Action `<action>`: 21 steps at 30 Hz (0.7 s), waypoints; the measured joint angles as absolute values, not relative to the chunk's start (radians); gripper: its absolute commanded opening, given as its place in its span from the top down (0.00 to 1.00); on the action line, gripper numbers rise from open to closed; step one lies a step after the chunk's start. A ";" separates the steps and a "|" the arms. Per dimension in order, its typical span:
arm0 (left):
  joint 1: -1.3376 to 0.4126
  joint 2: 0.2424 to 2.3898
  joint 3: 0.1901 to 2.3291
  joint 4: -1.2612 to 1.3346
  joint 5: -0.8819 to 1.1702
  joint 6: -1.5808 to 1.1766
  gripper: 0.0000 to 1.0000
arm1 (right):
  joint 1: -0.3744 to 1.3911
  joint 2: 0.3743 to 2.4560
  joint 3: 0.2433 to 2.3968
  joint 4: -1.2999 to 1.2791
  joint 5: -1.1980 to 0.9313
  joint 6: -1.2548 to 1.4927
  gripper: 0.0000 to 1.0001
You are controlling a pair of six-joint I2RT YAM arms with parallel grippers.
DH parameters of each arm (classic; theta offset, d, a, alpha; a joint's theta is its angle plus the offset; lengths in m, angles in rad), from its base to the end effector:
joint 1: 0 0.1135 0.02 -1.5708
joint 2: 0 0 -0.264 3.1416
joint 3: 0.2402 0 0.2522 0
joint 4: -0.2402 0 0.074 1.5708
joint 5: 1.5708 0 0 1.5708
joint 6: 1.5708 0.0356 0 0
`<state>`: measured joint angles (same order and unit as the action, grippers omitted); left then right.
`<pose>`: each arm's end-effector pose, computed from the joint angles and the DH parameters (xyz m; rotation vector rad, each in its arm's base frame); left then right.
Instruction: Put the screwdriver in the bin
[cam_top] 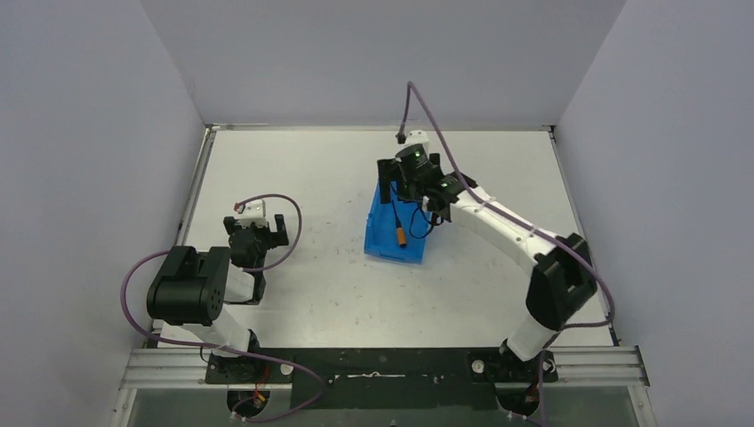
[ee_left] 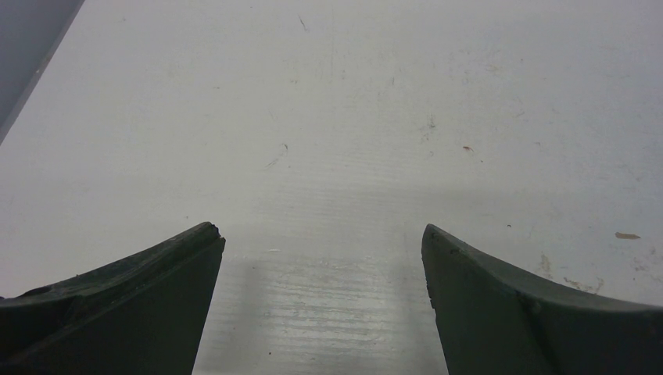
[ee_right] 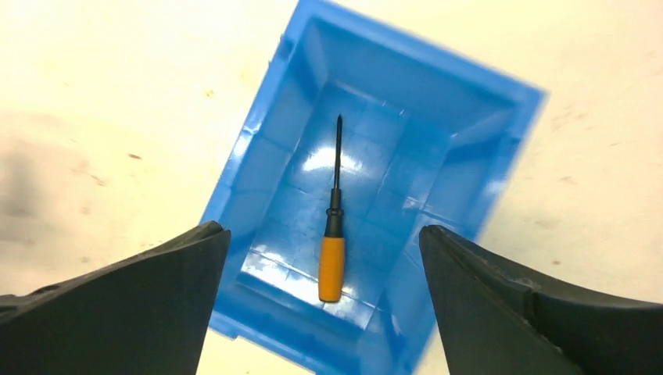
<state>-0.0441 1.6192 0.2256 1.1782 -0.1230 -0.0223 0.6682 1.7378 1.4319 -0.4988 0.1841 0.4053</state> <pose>0.2418 -0.0063 0.1233 -0.0689 1.7836 0.0621 0.3110 0.2372 0.2787 -0.2239 2.3681 0.3012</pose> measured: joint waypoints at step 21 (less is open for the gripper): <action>-0.044 1.619 0.226 1.178 -0.123 -0.022 0.03 | 0.120 0.990 0.570 -0.071 0.236 0.316 0.00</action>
<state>-0.0441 1.6192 0.2256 1.1782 -0.1230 -0.0219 0.1204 0.9897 0.5705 -0.0708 0.2359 0.3164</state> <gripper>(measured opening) 0.971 0.999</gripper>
